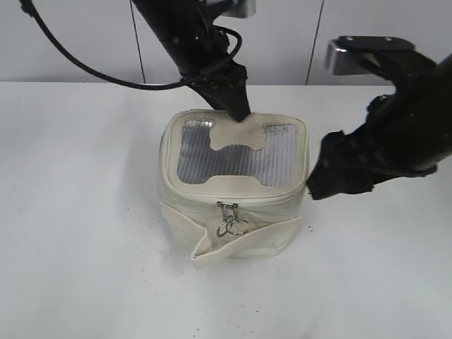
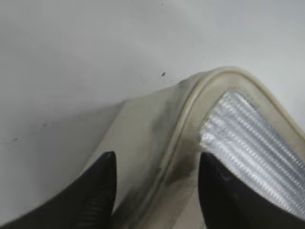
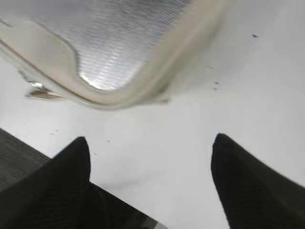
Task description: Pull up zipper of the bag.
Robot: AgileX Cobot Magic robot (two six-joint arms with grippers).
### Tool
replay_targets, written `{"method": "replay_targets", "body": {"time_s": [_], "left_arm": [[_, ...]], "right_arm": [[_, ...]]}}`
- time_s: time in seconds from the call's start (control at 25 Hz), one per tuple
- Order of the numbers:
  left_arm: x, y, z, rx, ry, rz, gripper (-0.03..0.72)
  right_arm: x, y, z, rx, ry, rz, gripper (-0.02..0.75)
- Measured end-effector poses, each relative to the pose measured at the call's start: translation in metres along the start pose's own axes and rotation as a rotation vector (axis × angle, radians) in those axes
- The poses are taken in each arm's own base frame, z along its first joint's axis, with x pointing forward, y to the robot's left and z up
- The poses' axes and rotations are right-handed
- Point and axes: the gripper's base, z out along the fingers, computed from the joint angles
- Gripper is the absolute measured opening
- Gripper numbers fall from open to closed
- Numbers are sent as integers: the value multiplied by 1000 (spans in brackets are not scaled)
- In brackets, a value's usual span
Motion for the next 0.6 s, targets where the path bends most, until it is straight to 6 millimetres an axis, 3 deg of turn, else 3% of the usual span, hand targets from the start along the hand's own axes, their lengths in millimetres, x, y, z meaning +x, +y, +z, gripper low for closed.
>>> {"method": "replay_targets", "body": {"time_s": [0.16, 0.36, 0.6], "left_arm": [[4, 6, -29, -180, 32, -44, 424], [15, 28, -72, -409, 15, -241, 424], [37, 53, -141, -562, -87, -411, 424]], "right_arm": [[5, -32, -17, 92, 39, 63, 606], [15, -59, -44, 229, 60, 132, 595], [32, -67, -79, 364, 66, 163, 595]]}}
